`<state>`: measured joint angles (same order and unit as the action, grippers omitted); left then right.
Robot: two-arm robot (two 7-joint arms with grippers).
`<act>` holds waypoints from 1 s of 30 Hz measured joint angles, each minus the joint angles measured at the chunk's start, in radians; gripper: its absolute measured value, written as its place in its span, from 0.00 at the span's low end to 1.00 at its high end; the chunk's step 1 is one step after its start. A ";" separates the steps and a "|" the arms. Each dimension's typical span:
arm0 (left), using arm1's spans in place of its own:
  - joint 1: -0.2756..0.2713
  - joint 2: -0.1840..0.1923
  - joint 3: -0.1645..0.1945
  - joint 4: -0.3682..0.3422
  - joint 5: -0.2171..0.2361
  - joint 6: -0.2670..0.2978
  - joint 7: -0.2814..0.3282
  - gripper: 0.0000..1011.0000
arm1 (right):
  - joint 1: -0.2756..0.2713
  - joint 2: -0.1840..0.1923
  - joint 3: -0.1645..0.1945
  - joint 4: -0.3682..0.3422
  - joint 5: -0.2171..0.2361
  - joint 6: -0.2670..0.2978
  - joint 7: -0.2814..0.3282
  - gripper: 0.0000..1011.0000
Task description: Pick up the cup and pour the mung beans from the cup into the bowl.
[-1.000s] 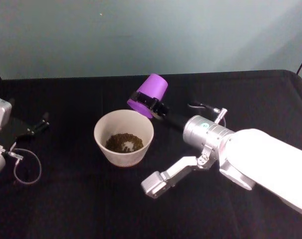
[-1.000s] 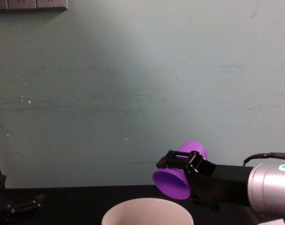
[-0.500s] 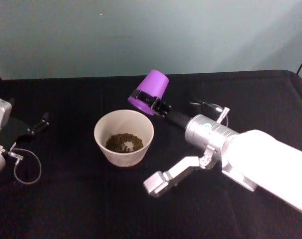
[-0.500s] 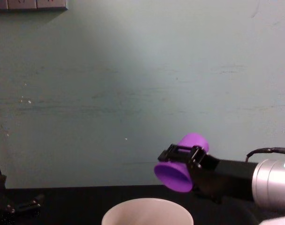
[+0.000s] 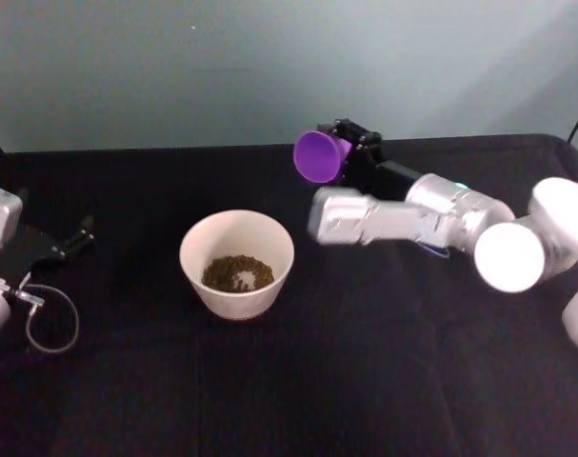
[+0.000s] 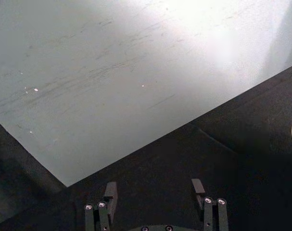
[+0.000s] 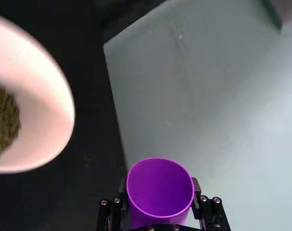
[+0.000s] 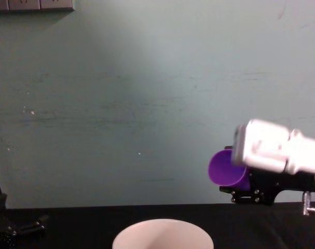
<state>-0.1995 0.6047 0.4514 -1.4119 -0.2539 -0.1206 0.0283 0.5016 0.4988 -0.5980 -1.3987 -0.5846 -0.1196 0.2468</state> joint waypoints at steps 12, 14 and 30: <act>0.000 0.000 0.000 0.000 0.000 0.000 0.000 0.99 | -0.005 -0.086 0.171 0.147 0.523 0.003 0.302 0.73; 0.000 0.000 0.000 0.000 0.000 0.000 0.000 0.99 | 0.001 -0.091 0.178 0.169 0.581 0.023 0.351 0.73; 0.000 0.000 0.000 0.000 0.000 0.000 0.000 0.99 | 0.021 -0.090 0.169 0.223 0.673 0.045 0.435 0.73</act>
<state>-0.1996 0.6047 0.4514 -1.4120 -0.2539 -0.1205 0.0283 0.5223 0.4092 -0.4288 -1.1757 0.0881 -0.0746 0.6817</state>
